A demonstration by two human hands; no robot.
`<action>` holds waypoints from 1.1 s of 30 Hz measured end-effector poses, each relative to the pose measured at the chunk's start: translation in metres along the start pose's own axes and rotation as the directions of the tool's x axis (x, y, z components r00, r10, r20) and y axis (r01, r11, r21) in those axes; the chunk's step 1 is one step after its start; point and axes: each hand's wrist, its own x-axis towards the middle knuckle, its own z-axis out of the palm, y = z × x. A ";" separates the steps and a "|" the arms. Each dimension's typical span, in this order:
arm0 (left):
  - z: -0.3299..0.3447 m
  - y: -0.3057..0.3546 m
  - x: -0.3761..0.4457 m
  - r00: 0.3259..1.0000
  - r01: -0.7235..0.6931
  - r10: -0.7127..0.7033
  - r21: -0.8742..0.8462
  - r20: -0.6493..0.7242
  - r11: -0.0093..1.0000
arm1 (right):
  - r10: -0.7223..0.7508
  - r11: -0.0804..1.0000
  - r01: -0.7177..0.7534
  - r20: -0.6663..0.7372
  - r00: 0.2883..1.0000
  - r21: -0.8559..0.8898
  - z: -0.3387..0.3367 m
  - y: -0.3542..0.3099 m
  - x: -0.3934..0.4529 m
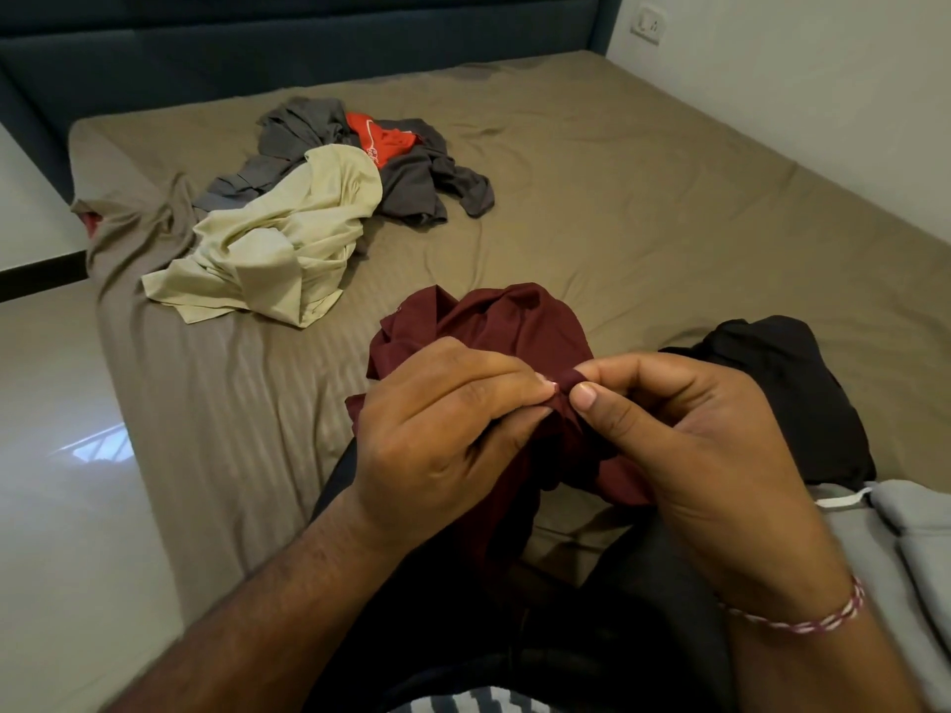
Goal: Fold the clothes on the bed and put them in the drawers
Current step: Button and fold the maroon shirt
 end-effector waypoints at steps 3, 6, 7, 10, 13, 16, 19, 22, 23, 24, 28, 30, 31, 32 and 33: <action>0.000 -0.001 0.001 1.000 -0.026 0.026 -0.002 0.016 1.000 | -0.023 0.999 0.023 0.009 1.000 -0.023 0.001 -0.002 -0.001; 0.000 -0.004 0.002 0.997 -0.025 0.025 -0.001 0.072 1.000 | -0.058 0.995 0.059 0.019 0.998 -0.081 -0.001 -0.001 -0.001; 0.001 -0.005 0.003 0.995 -0.016 0.017 -0.016 0.095 1.000 | -0.069 0.992 0.071 0.021 0.997 -0.101 -0.001 0.001 -0.001; 0.002 -0.008 0.003 0.987 0.020 -0.003 -0.102 0.163 0.995 | -0.110 0.984 0.115 0.045 0.993 -0.134 -0.004 0.004 0.000; 0.003 -0.010 0.001 0.979 0.061 -0.030 -0.149 0.203 0.987 | -0.149 0.971 0.162 0.082 0.985 -0.174 -0.006 0.005 0.002; 0.005 -0.008 -0.003 0.962 0.214 -0.167 -0.218 0.216 0.952 | -0.166 0.953 0.189 0.113 0.980 -0.238 -0.010 0.005 0.004; 0.005 -0.005 -0.004 0.882 0.453 -0.365 -0.324 0.297 0.831 | -0.153 0.935 0.198 0.170 0.973 -0.295 -0.016 0.005 0.007; 0.005 -0.007 -0.004 0.854 0.492 -0.383 -0.306 0.351 0.815 | -0.148 0.912 0.213 0.203 0.968 -0.350 -0.019 0.004 0.009; 0.005 -0.007 -0.004 0.834 0.528 -0.414 -0.308 0.365 0.792 | -0.155 0.908 0.220 0.201 0.967 -0.356 -0.019 0.004 0.009; 0.005 -0.007 -0.003 0.812 0.564 -0.446 -0.313 0.376 0.764 | -0.170 0.903 0.232 0.194 0.966 -0.362 -0.018 0.003 0.008; 0.004 -0.007 -0.001 0.792 0.593 -0.481 -0.289 0.376 0.751 | -0.228 0.870 0.267 0.143 0.963 -0.414 -0.014 0.003 0.007; 0.004 -0.006 0.001 0.820 0.554 -0.469 -0.252 0.328 0.793 | -0.243 0.850 0.274 0.127 0.962 -0.450 -0.011 0.005 0.007; 0.005 -0.006 0.001 0.832 0.537 -0.465 -0.229 0.303 0.811 | -0.260 0.832 0.286 0.120 0.958 -0.476 -0.010 0.006 0.006; 0.006 -0.006 0.001 0.839 0.527 -0.466 -0.210 0.281 0.823 | -0.281 0.812 0.298 0.112 0.953 -0.501 -0.008 0.007 0.005; 0.007 -0.004 0.000 0.843 0.523 -0.469 -0.195 0.263 0.830 | -0.303 0.792 0.311 0.104 0.947 -0.525 -0.006 0.008 0.004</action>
